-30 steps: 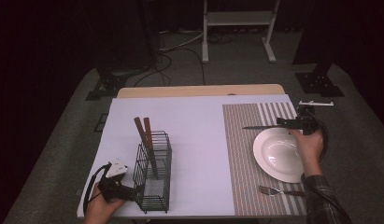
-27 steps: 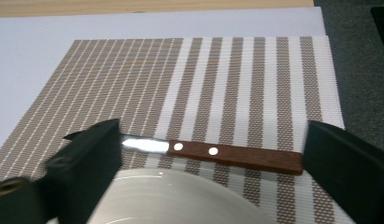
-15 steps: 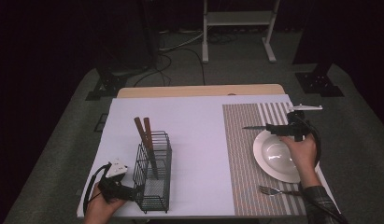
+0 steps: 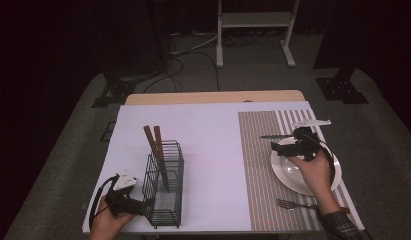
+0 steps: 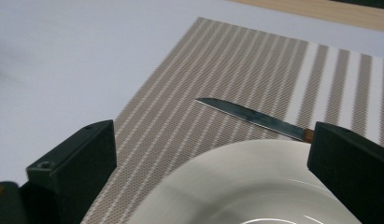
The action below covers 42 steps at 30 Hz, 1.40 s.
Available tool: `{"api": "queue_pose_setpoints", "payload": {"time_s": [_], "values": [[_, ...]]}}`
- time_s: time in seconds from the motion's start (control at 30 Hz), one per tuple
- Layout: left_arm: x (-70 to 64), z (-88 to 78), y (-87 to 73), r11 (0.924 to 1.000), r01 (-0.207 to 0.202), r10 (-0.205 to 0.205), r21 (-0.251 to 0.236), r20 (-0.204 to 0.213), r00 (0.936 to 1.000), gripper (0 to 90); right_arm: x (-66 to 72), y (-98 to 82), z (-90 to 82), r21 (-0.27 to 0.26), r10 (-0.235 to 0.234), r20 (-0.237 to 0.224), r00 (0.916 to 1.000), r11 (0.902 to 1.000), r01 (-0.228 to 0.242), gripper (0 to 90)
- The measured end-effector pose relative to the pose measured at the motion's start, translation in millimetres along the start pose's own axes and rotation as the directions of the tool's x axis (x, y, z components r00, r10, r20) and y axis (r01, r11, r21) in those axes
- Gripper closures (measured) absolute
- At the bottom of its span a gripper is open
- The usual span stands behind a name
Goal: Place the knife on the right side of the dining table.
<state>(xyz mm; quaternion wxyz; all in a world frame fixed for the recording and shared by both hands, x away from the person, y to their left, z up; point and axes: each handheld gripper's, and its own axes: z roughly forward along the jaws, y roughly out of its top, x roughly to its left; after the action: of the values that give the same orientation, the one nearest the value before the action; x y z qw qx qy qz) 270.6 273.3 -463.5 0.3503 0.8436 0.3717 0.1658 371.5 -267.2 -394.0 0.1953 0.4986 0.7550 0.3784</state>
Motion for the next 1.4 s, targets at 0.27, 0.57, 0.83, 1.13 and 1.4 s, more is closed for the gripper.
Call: {"api": "queue_pose_setpoints", "payload": {"time_s": [0.27,0.57,0.83,1.13,1.4], "values": [[0.1,0.0,0.0,1.0000,-0.001,0.001,0.000,0.000,1.0000,0.0,35.5,-2.0,1.8,-0.005,-0.068,-0.085,0.9940,0.9977,0.068,0.5],[0.1,0.0,0.0,1.0000,0.000,0.000,0.000,0.000,1.0000,0.0,78.3,-11.0,9.5,0.005,-0.136,-0.177,0.9748,0.9902,0.139,0.5],[0.0,0.0,0.0,1.0000,-0.001,0.001,0.000,0.000,1.0000,0.0,112.6,-19.1,19.5,0.032,-0.192,-0.256,0.9474,0.9779,0.207,0.5],[0.1,0.0,0.0,1.0000,-0.001,0.001,0.000,0.000,1.0000,0.0,149.5,-28.9,30.0,0.053,-0.256,-0.329,0.9089,0.9559,0.289,0.5],[0.2,0.0,0.1,1.0000,-0.004,0.004,0.000,0.000,1.0000,0.0,174.5,-39.2,36.6,0.064,-0.292,-0.385,0.8754,0.9378,0.341,0.5]]}}
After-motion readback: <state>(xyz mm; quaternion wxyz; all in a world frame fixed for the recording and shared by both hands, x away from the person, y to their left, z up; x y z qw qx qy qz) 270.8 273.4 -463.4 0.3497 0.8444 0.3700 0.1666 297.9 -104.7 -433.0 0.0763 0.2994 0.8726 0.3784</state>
